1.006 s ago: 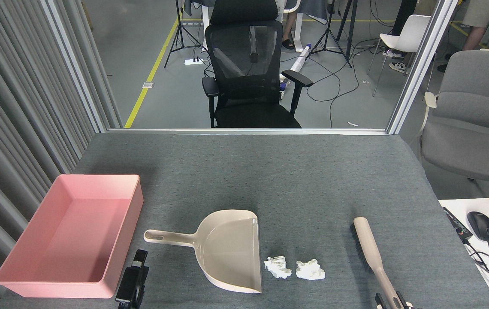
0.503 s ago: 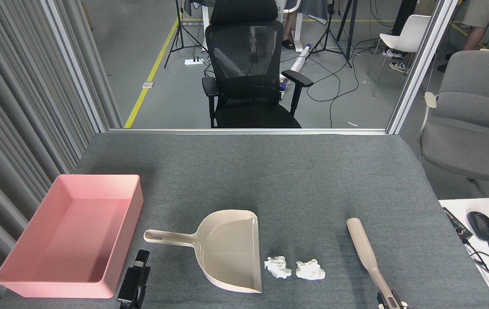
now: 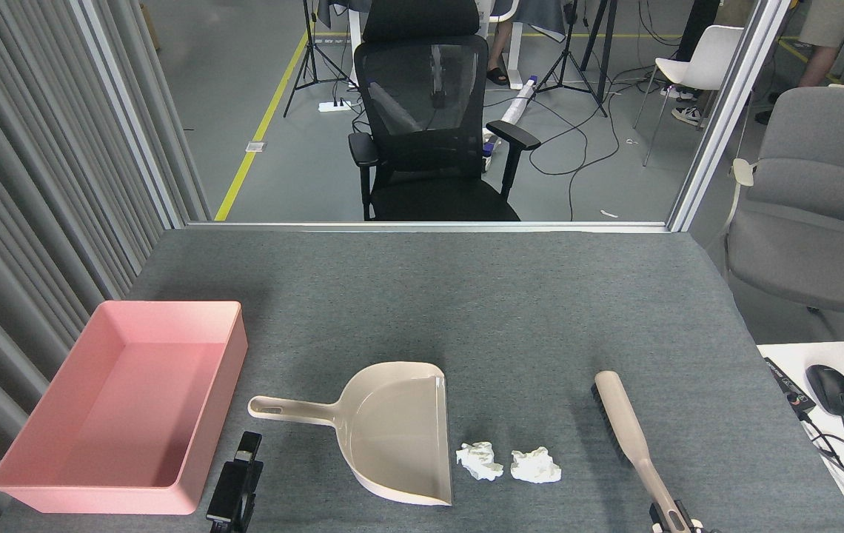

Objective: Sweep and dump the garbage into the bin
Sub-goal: 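Reach the left gripper to the dustpan handle and grasp it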

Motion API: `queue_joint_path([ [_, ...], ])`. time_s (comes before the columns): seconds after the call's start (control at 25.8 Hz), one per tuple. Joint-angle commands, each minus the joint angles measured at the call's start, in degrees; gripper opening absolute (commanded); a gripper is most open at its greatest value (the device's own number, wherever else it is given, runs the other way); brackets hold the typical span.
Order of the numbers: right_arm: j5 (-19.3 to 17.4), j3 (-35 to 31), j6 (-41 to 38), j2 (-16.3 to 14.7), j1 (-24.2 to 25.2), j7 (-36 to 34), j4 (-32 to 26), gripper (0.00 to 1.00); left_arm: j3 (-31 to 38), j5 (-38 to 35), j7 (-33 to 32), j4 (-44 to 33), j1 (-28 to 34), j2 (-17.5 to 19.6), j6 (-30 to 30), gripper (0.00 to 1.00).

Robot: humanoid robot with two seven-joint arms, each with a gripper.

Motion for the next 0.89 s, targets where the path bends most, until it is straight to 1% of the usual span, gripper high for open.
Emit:
queue_joint_path([
  [0.0,-0.07,-0.08,0.02,-0.13,0.09,-0.52,-0.01,0.12,-0.88,0.02,0.08,0.7,-0.28,-0.03,0.0,0.99],
  [0.08,-0.07,-0.17,0.02,-0.22,0.09,-0.61,-0.01,0.12,-0.96,0.02,0.08,2.63,-0.72,-0.21,0.0,0.99],
  [0.46,-0.15,-0.52,0.02,-0.22,0.53,-1.31,-0.01,0.12,-0.96,-0.33,-0.01,11.68,-8.19,-0.47,0.44,0.99],
  [0.58,-1.3,-0.52,0.02,-0.31,1.06,-1.31,-0.09,0.12,-0.96,-1.56,0.08,13.79,-8.63,-0.38,0.01,0.99],
  [0.74,-1.38,-0.52,-0.06,-0.4,1.15,-1.31,-0.09,0.12,-0.88,-3.14,0.08,14.06,-9.16,-0.38,0.0,0.99],
  [0.85,-1.47,-0.52,0.02,-0.31,1.15,-1.31,-0.18,0.12,-0.88,-3.85,0.08,16.08,-11.53,-0.03,0.0,0.99],
])
